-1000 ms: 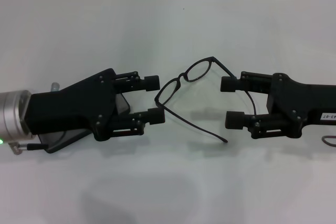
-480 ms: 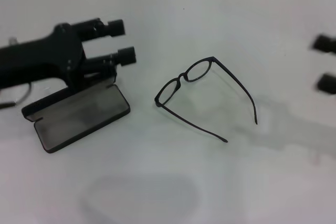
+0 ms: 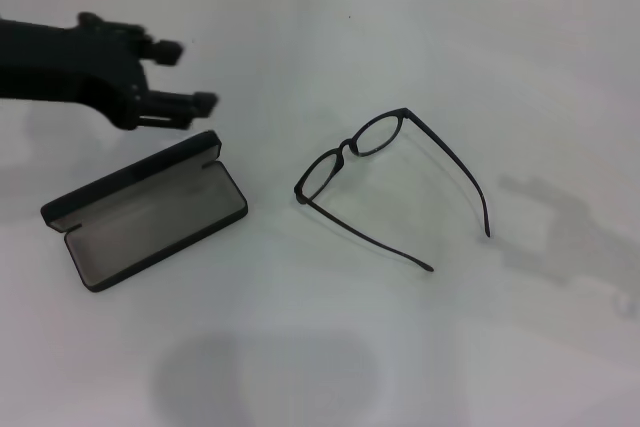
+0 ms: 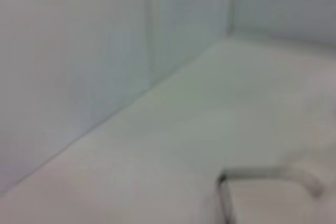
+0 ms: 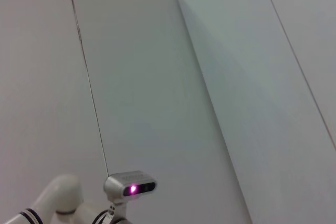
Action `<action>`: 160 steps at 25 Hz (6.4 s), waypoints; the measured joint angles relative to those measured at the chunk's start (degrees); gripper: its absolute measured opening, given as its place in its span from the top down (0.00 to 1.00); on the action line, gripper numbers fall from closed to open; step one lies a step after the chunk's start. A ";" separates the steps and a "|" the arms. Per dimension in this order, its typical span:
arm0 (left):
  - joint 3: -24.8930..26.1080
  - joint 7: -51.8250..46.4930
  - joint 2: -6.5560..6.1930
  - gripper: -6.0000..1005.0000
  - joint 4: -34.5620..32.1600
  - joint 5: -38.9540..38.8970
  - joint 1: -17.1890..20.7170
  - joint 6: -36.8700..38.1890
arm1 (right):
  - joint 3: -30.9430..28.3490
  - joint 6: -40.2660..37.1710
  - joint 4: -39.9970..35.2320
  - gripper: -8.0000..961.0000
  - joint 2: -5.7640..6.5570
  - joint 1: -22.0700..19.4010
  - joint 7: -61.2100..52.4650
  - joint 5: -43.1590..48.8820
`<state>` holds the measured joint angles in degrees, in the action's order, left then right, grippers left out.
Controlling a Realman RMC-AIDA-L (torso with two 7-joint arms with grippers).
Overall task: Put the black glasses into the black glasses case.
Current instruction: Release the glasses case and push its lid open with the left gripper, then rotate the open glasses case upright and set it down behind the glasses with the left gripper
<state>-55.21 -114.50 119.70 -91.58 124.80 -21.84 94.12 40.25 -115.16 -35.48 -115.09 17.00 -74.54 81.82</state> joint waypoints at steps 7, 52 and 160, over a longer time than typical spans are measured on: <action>-11.38 -12.92 -0.12 0.29 -8.84 18.98 -0.07 -1.52 | 0.19 1.94 0.33 0.12 -0.01 0.31 0.01 0.15; -27.32 -19.42 0.17 0.74 3.70 37.10 -4.05 -8.87 | 0.00 3.81 2.88 0.12 0.09 0.32 0.88 0.18; -59.05 -9.37 0.59 0.59 25.65 29.31 -17.26 -53.11 | 2.73 -2.99 8.86 0.12 -0.22 0.58 6.78 5.79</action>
<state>-114.26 -123.86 120.29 -65.93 154.11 -39.10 41.01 42.98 -118.16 -26.63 -115.31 17.58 -67.76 87.61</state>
